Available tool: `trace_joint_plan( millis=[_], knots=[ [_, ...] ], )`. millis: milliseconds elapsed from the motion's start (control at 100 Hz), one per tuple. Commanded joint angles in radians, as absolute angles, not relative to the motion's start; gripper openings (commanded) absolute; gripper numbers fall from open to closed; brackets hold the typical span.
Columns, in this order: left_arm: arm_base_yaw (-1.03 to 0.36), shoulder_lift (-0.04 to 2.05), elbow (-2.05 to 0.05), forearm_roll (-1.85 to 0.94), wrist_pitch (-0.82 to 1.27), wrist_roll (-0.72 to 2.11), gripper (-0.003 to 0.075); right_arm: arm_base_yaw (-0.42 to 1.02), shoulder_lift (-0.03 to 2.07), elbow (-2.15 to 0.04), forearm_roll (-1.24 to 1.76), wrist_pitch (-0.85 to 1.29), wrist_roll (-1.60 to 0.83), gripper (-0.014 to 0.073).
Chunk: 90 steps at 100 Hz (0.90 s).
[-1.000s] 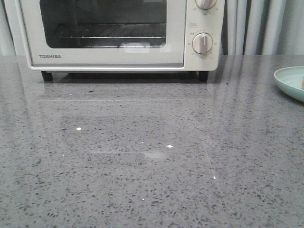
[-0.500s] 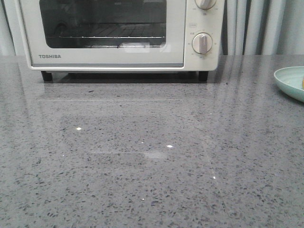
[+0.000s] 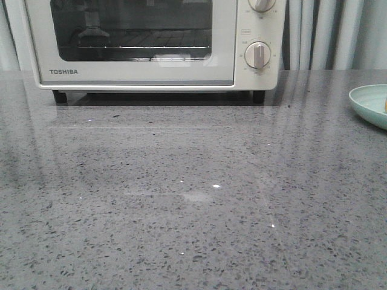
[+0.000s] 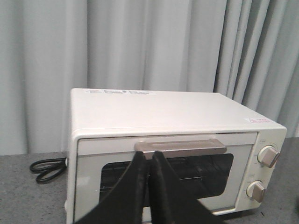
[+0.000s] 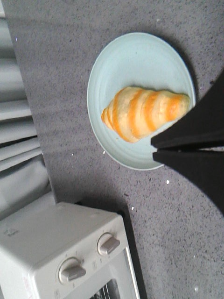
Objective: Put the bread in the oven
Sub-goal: 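Pull the oven door handle down with the left gripper to open it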
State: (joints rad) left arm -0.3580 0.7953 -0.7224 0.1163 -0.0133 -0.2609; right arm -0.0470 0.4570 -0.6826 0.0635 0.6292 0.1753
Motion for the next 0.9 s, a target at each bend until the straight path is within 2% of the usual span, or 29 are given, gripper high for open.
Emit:
trace_joint_plan(
  millis=[0, 430, 890],
  knots=[
    [-0.389, 0.876, -0.809, 0.116, -0.086, -0.268, -0.0022, -0.049, 0.472, -0.73, 0.077, 0.579, 0.147, -0.0067],
    [-0.423, 1.224, -1.061, 0.114, -0.09, -0.268, -0.0021, -0.049, 0.472, -0.734, 0.077, 0.626, 0.146, -0.0067],
    [-0.44, 1.388, -1.142, 0.114, -0.16, -0.268, -0.0021, -0.049, 0.472, -0.734, 0.077, 0.626, 0.146, -0.0067]
  ],
)
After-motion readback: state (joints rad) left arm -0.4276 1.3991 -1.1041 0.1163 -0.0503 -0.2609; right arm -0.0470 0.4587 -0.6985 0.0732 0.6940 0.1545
